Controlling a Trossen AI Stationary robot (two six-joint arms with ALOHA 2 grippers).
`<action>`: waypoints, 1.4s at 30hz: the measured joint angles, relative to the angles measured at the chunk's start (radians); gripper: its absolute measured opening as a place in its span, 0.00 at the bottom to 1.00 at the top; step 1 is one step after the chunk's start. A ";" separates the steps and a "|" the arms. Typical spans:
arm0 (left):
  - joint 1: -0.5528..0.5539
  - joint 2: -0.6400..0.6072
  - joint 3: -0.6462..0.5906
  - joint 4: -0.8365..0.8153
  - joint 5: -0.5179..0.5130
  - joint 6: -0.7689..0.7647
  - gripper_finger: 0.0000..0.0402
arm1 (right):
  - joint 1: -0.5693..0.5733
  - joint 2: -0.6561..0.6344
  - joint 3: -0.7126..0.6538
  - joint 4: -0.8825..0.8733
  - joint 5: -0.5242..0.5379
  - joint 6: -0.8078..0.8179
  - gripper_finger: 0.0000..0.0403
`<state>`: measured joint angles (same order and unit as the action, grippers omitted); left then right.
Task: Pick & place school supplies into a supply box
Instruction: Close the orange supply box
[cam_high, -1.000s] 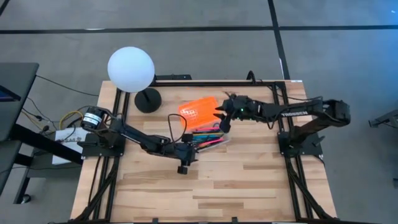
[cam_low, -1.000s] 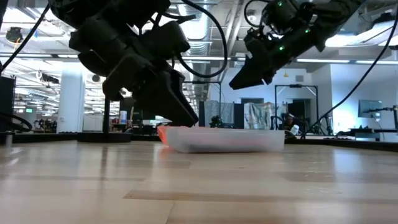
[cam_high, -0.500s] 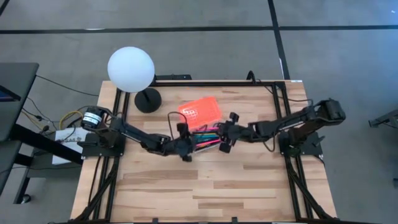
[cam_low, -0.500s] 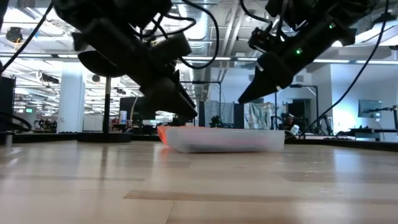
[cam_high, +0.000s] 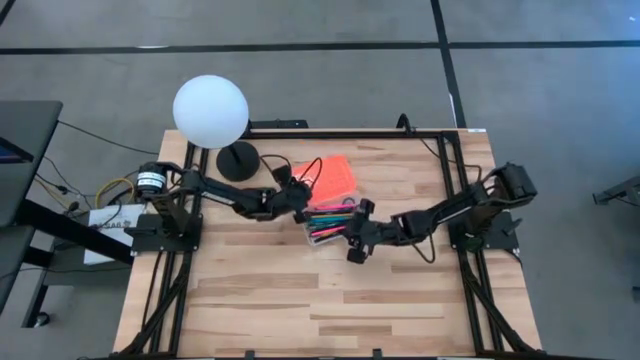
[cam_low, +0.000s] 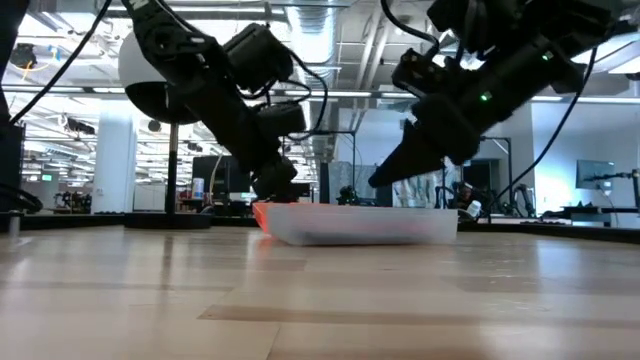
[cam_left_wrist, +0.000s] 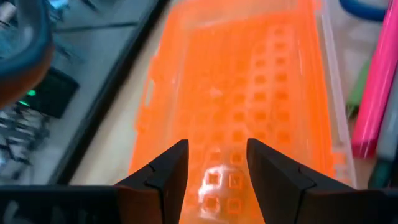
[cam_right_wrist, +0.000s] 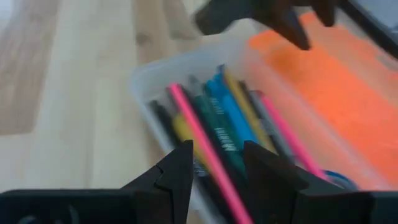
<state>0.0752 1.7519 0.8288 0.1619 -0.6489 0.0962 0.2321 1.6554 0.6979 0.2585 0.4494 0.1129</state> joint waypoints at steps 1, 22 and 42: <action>0.011 0.000 0.000 -0.013 0.018 -0.011 0.39 | 0.009 0.014 0.000 0.013 -0.003 -0.001 0.33; -0.101 -0.003 0.003 -0.237 0.216 -0.207 0.39 | 0.075 0.059 0.000 0.001 -0.001 -0.006 0.33; -0.311 0.000 0.001 -0.246 0.266 -0.408 0.39 | 0.212 0.047 0.001 -0.203 0.201 0.097 0.33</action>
<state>-0.2357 1.7519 0.8295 -0.0841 -0.3826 -0.3119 0.4443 1.7022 0.6989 0.0552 0.6506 0.2103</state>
